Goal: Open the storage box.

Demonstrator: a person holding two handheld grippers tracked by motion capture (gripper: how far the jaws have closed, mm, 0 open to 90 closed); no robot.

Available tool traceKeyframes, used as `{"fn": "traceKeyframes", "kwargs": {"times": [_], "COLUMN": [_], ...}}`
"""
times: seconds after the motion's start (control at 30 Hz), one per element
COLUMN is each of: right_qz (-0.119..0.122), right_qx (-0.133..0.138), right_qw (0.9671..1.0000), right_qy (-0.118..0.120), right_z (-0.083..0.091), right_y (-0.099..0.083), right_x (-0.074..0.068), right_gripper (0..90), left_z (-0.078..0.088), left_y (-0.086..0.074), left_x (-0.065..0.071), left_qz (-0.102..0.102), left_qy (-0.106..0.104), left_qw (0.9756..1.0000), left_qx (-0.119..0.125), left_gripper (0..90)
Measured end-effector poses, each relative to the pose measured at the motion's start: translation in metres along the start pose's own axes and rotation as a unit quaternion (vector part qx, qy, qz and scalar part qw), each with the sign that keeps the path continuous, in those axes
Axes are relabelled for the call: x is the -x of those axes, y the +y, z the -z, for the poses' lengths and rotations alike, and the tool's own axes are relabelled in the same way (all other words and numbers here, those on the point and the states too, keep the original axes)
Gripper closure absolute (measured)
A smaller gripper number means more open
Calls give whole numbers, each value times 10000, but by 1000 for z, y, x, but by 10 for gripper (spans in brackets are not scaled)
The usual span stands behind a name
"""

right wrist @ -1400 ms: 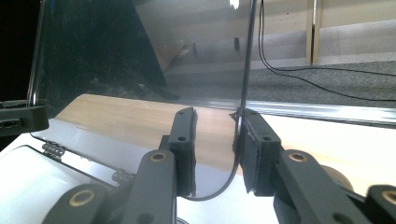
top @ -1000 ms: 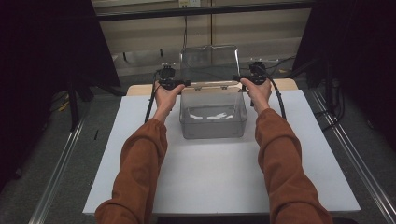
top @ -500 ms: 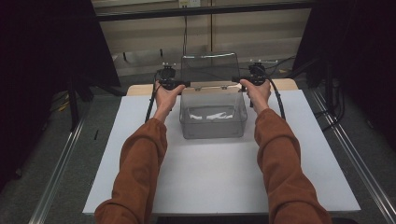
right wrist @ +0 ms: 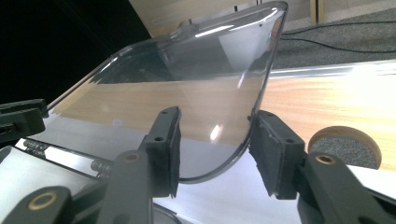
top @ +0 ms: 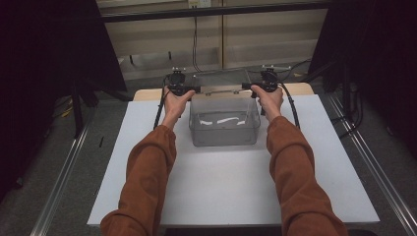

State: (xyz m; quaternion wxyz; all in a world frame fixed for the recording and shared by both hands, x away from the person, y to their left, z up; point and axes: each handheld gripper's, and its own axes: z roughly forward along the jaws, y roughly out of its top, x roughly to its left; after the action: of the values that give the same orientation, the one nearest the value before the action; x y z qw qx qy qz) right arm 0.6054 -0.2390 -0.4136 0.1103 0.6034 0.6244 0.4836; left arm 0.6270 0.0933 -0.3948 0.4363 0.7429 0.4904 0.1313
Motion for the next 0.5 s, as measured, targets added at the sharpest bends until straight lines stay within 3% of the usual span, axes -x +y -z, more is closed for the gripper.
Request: {"fn": "traceKeyframes", "kwargs": {"times": [0.3, 0.4, 0.43, 0.5], "right_qz": [-40, 83, 95, 88], "right_qx": [-27, 44, 44, 142], "right_qw": [10000, 9999, 9999, 9998], "right_qy": [2, -112, -130, -110], "right_z": [0, 1, 0, 1], "right_y": [-1, -2, -2, -1], "right_x": [1, 3, 3, 3], "right_gripper": [491, 472, 464, 485], "left_z": [-2, -4, -6, -7], "left_y": [-3, -4, -4, -5], "left_x": [-2, -3, -3, 0], "left_qz": [32, 26, 139, -113], "left_qy": [-65, -42, -169, 12], "left_qw": [9999, 9999, 9995, 9997], "left_qx": [91, 131, 210, 198], "left_gripper": [493, 477, 472, 463]}}
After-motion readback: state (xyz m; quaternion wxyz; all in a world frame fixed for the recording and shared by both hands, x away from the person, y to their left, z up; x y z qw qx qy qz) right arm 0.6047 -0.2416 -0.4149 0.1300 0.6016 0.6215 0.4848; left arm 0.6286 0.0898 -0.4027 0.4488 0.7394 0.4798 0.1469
